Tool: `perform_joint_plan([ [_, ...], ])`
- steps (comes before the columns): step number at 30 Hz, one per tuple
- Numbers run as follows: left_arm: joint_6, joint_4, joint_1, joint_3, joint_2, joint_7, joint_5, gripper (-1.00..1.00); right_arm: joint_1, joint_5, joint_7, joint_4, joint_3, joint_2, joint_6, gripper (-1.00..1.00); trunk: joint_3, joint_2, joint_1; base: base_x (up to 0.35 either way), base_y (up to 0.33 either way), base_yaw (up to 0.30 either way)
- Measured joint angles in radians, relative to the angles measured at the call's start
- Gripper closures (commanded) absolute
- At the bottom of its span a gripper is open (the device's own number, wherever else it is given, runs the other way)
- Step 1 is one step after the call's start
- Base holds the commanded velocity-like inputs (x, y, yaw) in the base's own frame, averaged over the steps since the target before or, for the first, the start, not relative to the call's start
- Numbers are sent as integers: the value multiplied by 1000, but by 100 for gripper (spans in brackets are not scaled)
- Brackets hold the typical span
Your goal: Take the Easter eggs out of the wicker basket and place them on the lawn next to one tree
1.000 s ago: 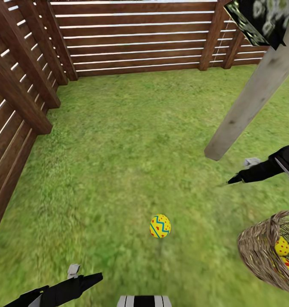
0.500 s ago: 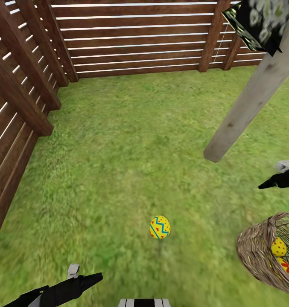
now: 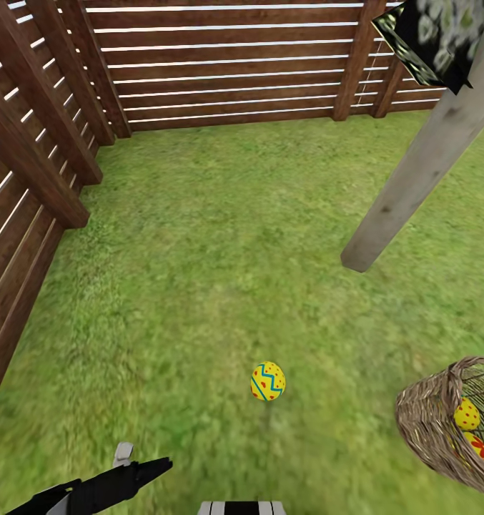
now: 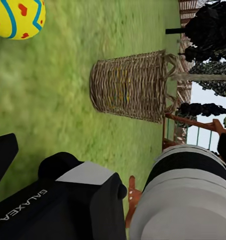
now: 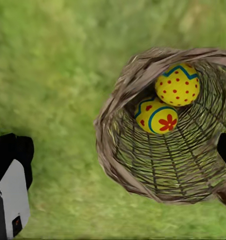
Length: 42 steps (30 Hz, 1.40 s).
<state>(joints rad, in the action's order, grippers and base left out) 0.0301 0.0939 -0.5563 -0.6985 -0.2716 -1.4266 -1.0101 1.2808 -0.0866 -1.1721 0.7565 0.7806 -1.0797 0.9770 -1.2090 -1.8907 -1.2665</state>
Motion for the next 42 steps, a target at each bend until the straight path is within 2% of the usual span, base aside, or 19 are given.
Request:
perform_joint_plan([
  [6, 0, -1, 0, 0, 0, 1, 0, -100, -1, -1, -5, -11, 60, -57, -43, -100, 0, 0, 0, 0, 0, 0],
  [12, -1, -1, 0, 0, 1, 1, 0, -100, -1, -4, -8, -23, 125, -86, -92, -100, 0, 0, 0, 0, 0, 0],
  [17, -1, 0, 0, 0, 0, 1, 0, -100, -1, -4, -5, -94, 175, -88, -127, -100, 0, 0, 0, 0, 0, 0],
  [23, -1, 0, 0, 0, 1, 1, 0, -100, 0, -5, -4, -190, 226, -78, -228, -100, 0, 0, 0, 0, -38, 0],
  [34, -1, 0, 0, 0, 1, 1, 0, -100, 1, -5, -12, -214, 238, -77, -246, -100, 0, 0, 0, 0, -268, 0],
  [42, -1, 1, 0, 0, 1, 1, 0, -100, 0, -5, -85, -219, 245, -76, -249, -100, 0, 0, 0, 0, -271, 0],
])
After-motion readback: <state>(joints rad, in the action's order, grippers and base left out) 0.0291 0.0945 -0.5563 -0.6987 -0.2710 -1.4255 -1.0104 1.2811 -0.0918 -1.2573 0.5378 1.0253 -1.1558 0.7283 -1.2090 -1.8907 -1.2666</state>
